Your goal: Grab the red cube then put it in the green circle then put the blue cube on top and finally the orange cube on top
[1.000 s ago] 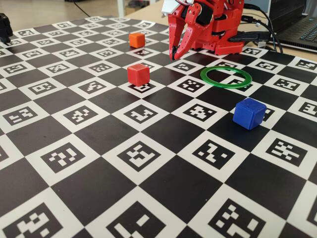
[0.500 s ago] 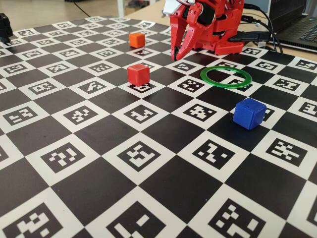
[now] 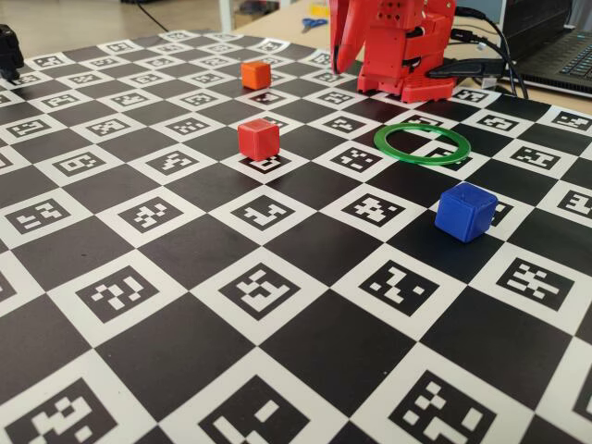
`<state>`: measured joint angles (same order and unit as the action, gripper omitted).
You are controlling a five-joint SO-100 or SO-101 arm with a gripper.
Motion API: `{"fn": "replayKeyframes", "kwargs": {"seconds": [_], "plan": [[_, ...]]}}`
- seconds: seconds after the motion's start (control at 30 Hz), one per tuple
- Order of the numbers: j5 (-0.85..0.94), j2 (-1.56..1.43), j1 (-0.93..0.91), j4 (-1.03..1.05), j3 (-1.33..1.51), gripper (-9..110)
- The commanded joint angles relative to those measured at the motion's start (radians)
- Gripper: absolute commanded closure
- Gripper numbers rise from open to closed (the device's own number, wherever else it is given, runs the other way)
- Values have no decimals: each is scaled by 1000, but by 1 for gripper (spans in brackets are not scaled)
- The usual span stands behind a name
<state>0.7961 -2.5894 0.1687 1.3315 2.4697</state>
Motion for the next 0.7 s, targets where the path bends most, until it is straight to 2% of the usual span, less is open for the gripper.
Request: {"fn": "replayKeyframes", "kwargs": {"seconds": [0.0, 0.17, 0.37, 0.53, 0.67], "plan": [[-130, 83, 51, 77, -232, 106], [-353, 160, 104, 147, -365, 95], [-525, 279, 123, 164, -482, 86], [-690, 403, 49, 167, -577, 74], [-790, 466, -12, 137, -632, 68]]}}
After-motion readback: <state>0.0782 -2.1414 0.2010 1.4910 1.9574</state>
